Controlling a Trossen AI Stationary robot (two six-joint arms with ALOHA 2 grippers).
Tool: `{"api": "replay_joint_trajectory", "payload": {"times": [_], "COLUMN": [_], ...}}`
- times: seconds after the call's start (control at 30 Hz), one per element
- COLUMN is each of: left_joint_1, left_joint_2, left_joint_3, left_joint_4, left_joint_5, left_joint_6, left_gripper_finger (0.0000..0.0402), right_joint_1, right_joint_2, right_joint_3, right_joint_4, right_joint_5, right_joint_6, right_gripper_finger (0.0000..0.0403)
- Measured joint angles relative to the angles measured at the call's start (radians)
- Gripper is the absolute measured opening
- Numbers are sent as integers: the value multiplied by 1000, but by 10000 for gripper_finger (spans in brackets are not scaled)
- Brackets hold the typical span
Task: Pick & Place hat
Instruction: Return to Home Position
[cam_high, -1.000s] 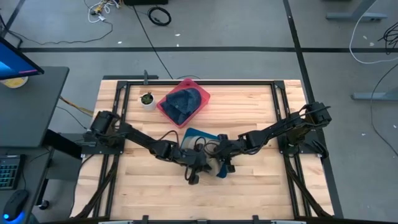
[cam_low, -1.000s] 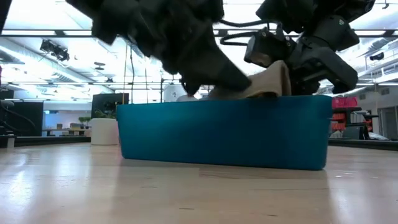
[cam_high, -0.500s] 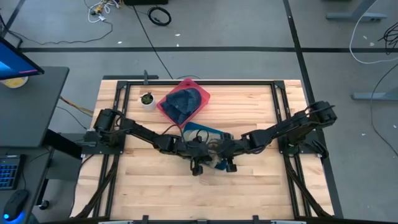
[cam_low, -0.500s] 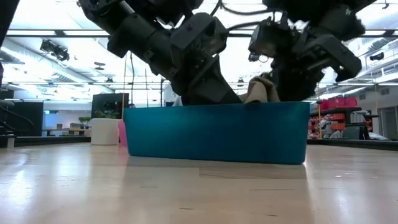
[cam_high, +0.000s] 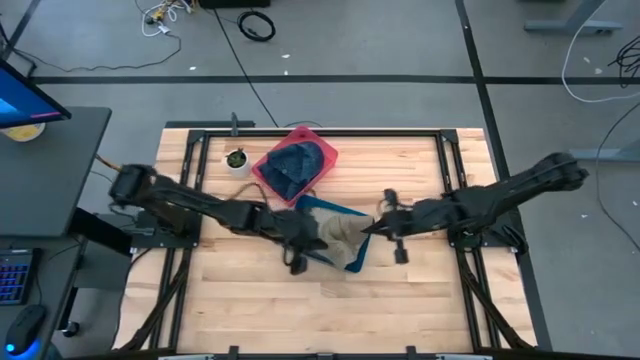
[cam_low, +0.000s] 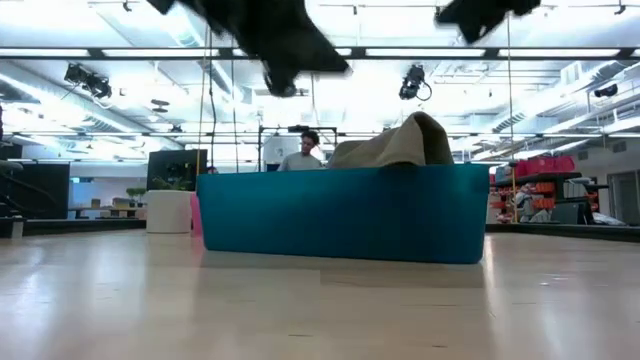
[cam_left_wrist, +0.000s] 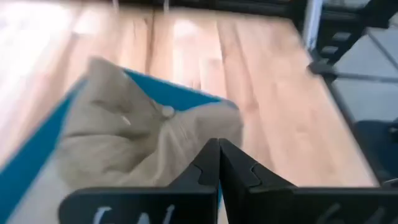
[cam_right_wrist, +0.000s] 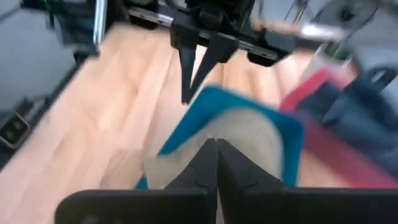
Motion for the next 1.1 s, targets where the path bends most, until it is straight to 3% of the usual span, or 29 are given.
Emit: {"api": "replay_joint_trajectory", "payload": {"times": [0.2,0.37,0.5,0.67,0.83,1.1], "left_joint_1": [13,33,59,100,164,242], "left_joint_2": [-252,-445,-597,-775,-973,-1225], "left_joint_3": [1,-41,-196,-454,-635,-896], "left_joint_4": [-133,-199,-189,-59,46,193], "left_joint_5": [-12,-127,-140,-140,-187,-151], "left_joint_6": [55,139,125,57,34,27], "left_gripper_finger": [4,5,4,6,5,5], "right_joint_1": [40,43,44,40,16,-10], "right_joint_2": [-197,-328,-431,-574,-751,-976], "right_joint_3": [0,-41,-136,-304,-423,-553], "right_joint_4": [-23,-25,-10,120,131,130], "right_joint_5": [82,197,198,198,199,233], "right_joint_6": [-69,-106,-104,-111,-77,-61], "right_gripper_finger": [3,3,3,7,8,9]}}
